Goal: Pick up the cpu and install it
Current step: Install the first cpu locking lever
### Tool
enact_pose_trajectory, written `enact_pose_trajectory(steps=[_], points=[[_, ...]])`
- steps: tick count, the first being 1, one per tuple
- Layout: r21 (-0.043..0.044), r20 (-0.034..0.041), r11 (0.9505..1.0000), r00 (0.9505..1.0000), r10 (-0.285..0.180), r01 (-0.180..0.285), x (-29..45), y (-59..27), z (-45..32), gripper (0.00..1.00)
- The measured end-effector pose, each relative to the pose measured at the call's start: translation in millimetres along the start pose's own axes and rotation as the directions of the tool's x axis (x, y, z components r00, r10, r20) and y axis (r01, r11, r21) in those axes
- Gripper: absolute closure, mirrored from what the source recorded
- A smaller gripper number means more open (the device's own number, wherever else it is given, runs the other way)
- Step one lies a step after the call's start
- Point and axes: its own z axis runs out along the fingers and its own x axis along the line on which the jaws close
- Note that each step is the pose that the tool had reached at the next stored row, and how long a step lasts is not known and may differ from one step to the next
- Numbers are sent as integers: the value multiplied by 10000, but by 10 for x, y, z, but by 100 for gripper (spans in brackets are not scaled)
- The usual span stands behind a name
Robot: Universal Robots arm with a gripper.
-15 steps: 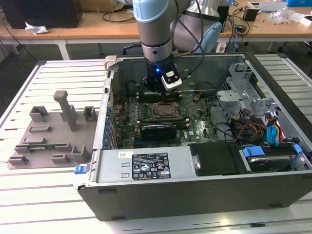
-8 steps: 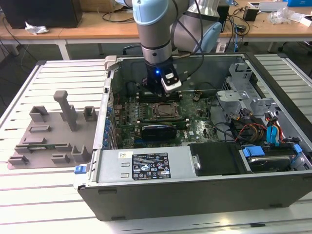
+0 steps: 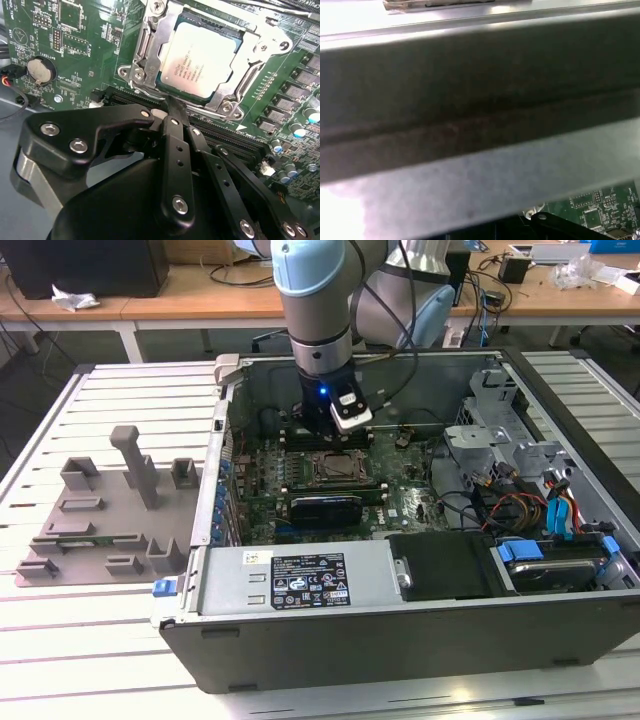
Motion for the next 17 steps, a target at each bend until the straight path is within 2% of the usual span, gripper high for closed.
enact_pose_trajectory(steps=[4,11,17], points=[[2,0,10000,10000,0,0,-13,1,5,89],[-15,-3,10000,10000,4,-4,-97,17,22,89],[-20,-3,10000,10000,5,-5,-101,20,16,89]])
